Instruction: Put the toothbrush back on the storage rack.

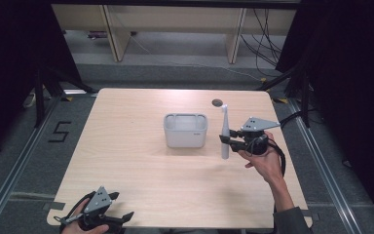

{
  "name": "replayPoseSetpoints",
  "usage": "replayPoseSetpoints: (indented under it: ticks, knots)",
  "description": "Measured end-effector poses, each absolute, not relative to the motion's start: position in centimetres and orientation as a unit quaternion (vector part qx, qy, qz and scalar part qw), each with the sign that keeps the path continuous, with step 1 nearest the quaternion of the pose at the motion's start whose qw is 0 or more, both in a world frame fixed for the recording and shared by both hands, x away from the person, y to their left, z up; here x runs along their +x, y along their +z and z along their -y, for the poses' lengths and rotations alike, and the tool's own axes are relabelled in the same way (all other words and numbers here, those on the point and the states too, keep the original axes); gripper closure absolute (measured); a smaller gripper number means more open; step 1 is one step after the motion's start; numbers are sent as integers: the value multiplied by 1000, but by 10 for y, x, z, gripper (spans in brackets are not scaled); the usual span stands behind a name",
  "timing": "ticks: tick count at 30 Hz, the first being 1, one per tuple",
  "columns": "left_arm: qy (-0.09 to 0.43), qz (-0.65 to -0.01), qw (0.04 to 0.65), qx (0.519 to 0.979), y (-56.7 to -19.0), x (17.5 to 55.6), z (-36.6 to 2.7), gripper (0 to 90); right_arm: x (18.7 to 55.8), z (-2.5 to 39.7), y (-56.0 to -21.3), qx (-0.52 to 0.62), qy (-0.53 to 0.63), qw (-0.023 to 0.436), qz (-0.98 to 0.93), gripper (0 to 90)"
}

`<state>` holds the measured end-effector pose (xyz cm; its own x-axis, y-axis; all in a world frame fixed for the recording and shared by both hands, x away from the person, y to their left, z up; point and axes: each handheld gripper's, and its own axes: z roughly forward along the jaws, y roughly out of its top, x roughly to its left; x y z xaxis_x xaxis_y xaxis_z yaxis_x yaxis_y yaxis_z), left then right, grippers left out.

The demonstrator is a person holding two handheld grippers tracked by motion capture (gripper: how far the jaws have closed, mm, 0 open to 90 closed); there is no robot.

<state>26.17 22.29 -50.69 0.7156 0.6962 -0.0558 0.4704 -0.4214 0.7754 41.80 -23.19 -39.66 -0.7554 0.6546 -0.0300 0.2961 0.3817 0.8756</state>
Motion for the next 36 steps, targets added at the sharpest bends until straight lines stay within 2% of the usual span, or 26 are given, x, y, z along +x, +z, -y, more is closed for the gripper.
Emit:
replayPoseSetpoints:
  ticks: [7,12,23,36]
  knots:
    - [139,-350,408,832,-507,262,-223,151,419,230,-397,291,475,198,-807,669]
    - [139,-351,408,831,-507,262,-223,151,416,225,-394,307,478,183,-802,669]
    - [139,-348,406,834,-506,262,-223,151,421,217,-387,288,496,200,-794,669]
    - [134,-355,417,826,-507,261,-222,151,426,194,-373,275,509,184,-795,669]
